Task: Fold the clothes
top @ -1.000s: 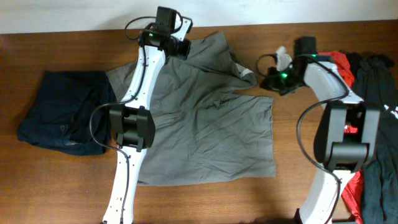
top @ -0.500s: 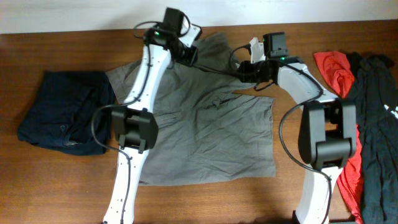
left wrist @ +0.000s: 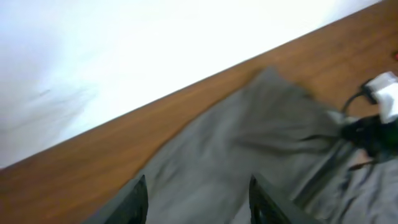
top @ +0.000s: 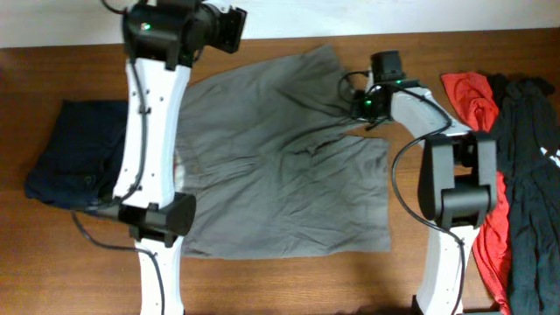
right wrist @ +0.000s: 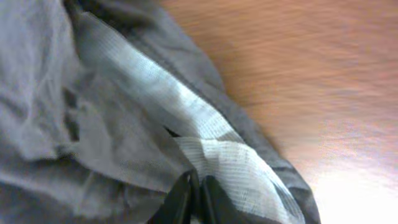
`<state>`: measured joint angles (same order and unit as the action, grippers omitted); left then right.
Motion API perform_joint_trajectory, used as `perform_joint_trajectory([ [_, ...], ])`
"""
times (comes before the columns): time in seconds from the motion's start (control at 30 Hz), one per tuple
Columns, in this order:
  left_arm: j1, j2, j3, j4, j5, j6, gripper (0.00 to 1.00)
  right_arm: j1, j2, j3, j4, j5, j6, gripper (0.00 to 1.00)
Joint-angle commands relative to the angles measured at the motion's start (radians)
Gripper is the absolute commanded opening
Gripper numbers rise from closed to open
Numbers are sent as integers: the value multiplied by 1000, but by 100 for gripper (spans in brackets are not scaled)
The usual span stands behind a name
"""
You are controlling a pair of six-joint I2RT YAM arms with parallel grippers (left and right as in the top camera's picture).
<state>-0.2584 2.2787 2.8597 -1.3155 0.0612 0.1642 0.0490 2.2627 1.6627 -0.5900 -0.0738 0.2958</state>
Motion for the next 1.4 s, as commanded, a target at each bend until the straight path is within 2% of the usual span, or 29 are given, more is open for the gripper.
perform_joint_trajectory([
  [0.0,1,2,-4,-55,-81,9,53,-136,51,-50,-109,207,46,9],
  [0.1,2,2,-8,-120,-81,9,56,-189,23,-50,-146,132,-22,11],
  [0.2,5,2,-10,-180,-85,8,56,-216,-40,-50,-171,44,-109,23],
  [0.33,6,-32,-8,-267,-152,8,57,-240,-222,-50,-206,-77,-128,32],
  [0.43,11,-93,-9,-311,-213,8,72,-241,-375,-50,-237,-84,-128,36],
  [0.53,32,-176,-9,-320,-216,-2,82,-240,-537,-50,-283,-85,-123,44],
  [0.63,64,-267,-9,-368,-214,-85,84,-240,-696,-50,-354,-100,-109,54],
  [0.83,141,-430,-133,-372,-155,-132,86,-240,-940,-50,-546,-100,-73,58],
  [1.0,207,-587,-407,-372,-113,-157,87,-239,-1044,-50,-703,-103,-51,59],
  [1.03,238,-663,-571,-370,-113,-158,87,-239,-1066,-51,-765,-103,-51,59],
  [1.2,289,-780,-970,-298,-9,-164,87,-239,-1070,-66,-904,-103,-51,65],
  [1.37,290,-789,-1415,-129,96,-164,87,-239,-1054,-189,-896,-103,-47,68],
])
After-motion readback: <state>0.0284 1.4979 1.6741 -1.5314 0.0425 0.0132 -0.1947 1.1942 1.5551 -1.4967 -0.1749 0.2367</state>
